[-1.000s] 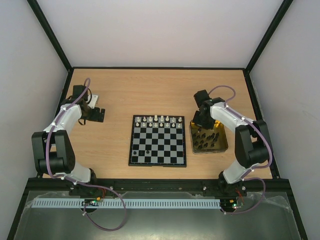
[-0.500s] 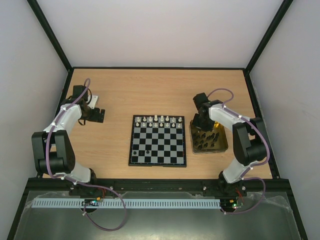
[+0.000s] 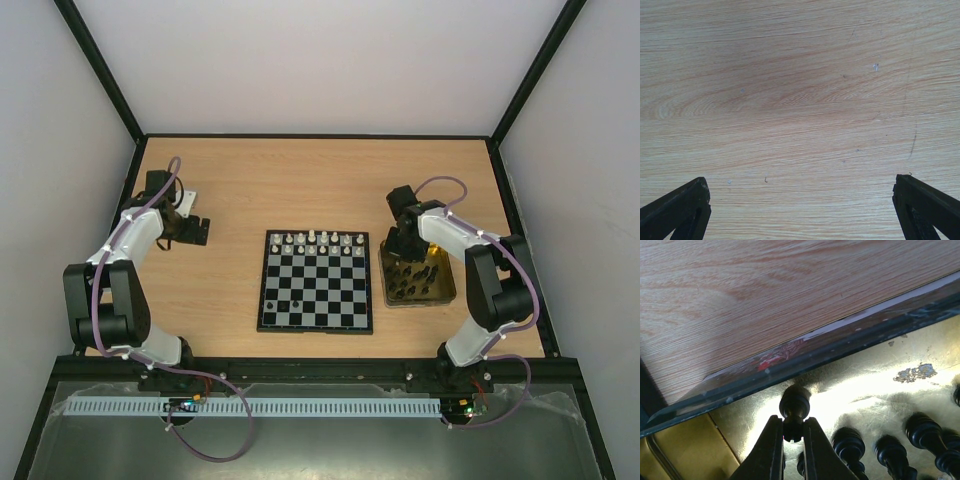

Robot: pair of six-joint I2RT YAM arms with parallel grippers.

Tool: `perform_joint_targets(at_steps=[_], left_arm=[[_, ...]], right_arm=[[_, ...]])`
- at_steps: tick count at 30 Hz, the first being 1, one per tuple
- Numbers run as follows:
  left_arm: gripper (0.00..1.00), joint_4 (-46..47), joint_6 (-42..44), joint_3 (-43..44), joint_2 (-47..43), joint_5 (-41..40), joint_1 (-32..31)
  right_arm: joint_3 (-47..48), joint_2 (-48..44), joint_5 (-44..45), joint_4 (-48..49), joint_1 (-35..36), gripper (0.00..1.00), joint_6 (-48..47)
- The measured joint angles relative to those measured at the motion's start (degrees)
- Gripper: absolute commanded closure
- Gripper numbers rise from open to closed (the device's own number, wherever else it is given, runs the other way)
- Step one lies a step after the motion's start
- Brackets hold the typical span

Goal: Set up the chess pieces on the board
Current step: Pick up the chess piece from the storage box, then place the chess piece on the chessboard.

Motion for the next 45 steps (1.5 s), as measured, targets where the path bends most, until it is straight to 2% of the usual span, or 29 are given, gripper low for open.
perform_joint_targets(at_steps=[15, 22, 28, 35, 39, 45], left_arm=[[0.01, 0.0, -0.02, 0.02, 0.0, 0.09, -0.09], [0.01, 0.02, -0.04, 0.02, 0.0, 0.09, -0.72], [0.01, 0.0, -0.35, 0.02, -0.02, 0.11, -1.42], [0.01, 0.04, -0.68, 0.02, -0.52, 0.31, -1.9], [0.01, 0.07, -0.72, 0.0, -0.79, 0.28, -1.92], [0.01, 0.44, -0.74, -0.07, -1.55, 0.28, -1.92]], right_arm=[[2.67, -2.91, 2.47, -4.5, 0.0, 0.98, -2.38], [7.96, -4.98, 3.82, -9.18, 1.16, 0.98, -3.28], [15.23, -5.4, 4.81, -12.92, 9.01, 0.98, -2.71], [21.53, -4.59, 4.72, -16.48, 22.34, 0.98, 1.27], [25.99, -1.38, 4.79, -17.77, 30.95, 0.98, 3.91], [33.11, 6.1, 4.0, -18.86, 40.09, 0.98, 6.47]])
